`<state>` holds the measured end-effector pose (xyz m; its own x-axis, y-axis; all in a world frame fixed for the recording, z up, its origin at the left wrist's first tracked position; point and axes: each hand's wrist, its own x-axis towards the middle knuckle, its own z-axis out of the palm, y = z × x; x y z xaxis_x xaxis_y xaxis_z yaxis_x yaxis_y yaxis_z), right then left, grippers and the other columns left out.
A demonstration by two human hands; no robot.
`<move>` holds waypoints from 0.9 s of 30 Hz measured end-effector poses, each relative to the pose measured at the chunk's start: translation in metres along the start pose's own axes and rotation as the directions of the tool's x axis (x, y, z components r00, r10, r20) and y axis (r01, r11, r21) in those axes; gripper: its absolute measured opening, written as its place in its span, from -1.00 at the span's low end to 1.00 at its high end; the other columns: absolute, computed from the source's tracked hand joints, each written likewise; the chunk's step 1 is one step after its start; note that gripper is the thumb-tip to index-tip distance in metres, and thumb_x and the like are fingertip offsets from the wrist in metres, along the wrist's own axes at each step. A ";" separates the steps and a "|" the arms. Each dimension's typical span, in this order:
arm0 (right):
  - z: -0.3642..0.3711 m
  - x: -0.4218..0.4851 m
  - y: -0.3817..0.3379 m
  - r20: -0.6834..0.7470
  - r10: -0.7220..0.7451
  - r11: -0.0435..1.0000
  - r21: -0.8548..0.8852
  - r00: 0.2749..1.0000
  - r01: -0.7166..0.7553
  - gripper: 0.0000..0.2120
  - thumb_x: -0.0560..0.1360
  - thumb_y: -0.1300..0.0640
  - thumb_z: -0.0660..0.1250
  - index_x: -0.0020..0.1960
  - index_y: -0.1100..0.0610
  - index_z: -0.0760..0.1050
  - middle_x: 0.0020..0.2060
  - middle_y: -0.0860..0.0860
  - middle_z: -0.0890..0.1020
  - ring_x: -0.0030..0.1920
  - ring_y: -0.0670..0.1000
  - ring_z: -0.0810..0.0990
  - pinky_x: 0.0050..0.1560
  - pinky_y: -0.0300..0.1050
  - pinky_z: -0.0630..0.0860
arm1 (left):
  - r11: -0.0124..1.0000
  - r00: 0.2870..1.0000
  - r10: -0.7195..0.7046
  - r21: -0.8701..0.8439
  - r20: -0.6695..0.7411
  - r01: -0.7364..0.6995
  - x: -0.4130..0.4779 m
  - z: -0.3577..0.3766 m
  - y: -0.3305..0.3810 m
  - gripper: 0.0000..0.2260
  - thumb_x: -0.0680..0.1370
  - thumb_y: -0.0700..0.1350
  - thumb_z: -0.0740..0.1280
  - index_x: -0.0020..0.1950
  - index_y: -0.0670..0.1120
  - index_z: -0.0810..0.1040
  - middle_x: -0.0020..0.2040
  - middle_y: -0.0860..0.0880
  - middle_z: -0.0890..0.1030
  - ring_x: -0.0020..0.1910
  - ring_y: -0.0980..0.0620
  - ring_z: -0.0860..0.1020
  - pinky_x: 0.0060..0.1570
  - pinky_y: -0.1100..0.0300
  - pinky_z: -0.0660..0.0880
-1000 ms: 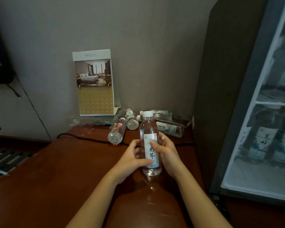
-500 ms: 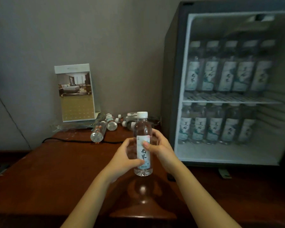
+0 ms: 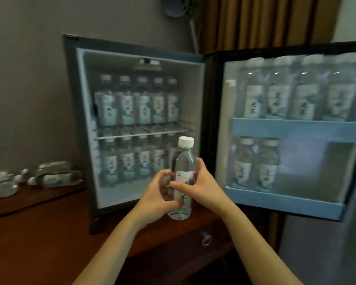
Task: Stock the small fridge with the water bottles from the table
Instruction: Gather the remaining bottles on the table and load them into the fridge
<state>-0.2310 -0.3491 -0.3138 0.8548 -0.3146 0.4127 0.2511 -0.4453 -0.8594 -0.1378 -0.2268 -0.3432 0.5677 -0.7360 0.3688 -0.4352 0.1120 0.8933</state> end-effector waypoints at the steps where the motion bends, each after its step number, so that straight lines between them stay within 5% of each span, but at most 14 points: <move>1: -0.020 -0.007 0.001 -0.061 -0.008 0.999 -0.043 0.998 0.006 -0.44 0.34 0.10 0.52 0.20 -0.06 0.29 0.00 -0.02 0.62 -0.03 -0.11 0.64 0.03 -0.15 0.59 | 1.000 0.999 0.028 -0.007 0.042 -0.028 0.009 0.019 0.005 -0.44 0.38 -0.33 0.46 0.15 0.18 0.35 0.07 0.09 0.60 0.01 0.17 0.61 -0.01 0.22 0.57; 9: -0.151 -0.066 0.012 -0.443 -0.081 0.987 -0.158 0.893 0.011 -0.41 0.29 0.22 0.54 0.20 0.01 0.32 0.01 0.09 0.63 0.00 -0.01 0.64 0.05 0.01 0.59 | 0.974 0.944 0.226 -0.088 0.240 -0.211 0.068 0.152 0.041 -0.47 0.36 -0.22 0.51 0.22 0.12 0.39 0.17 0.10 0.55 0.15 0.18 0.53 0.16 0.25 0.48; 14: -0.192 -0.083 0.018 -0.619 -0.153 0.978 -0.204 0.771 0.030 -0.41 0.30 0.32 0.51 0.19 0.05 0.30 -0.04 -0.06 0.61 -0.05 -0.17 0.61 -0.09 -0.27 0.56 | 0.972 0.959 0.231 -0.067 0.163 -0.223 0.086 0.190 0.049 -0.70 0.45 -0.27 0.41 0.16 -0.09 0.51 0.05 0.01 0.57 0.04 0.11 0.55 0.08 0.29 0.52; 22: -0.207 -0.073 0.038 -0.626 -0.120 0.970 -0.241 0.770 -0.045 -0.42 0.32 0.38 0.48 0.18 0.08 0.25 -0.16 -0.13 0.53 -0.28 -0.42 0.55 -0.29 -0.50 0.48 | 0.982 0.984 0.173 -0.084 0.038 -0.170 0.095 0.194 0.042 -0.79 0.49 -0.29 0.37 -0.07 0.03 0.53 -0.07 0.04 0.60 -0.10 0.12 0.57 -0.17 0.40 0.52; 27: -0.203 -0.063 0.059 -0.566 -0.040 0.962 -0.244 0.823 -0.121 -0.37 0.32 0.25 0.52 0.25 0.03 0.25 -0.03 -0.17 0.51 -0.07 -0.20 0.55 0.00 -0.26 0.52 | 0.984 0.986 0.166 -0.065 0.017 -0.164 0.100 0.187 0.041 -0.82 0.50 -0.26 0.35 -0.07 0.03 0.55 -0.07 0.04 0.61 -0.07 0.10 0.57 -0.16 0.41 0.50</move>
<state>-0.3624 -0.5256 -0.3293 0.4368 -0.7156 0.5451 0.0271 -0.5952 -0.8031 -0.2296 -0.4211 -0.3180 0.4757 -0.7187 0.5072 -0.4763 0.2743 0.8354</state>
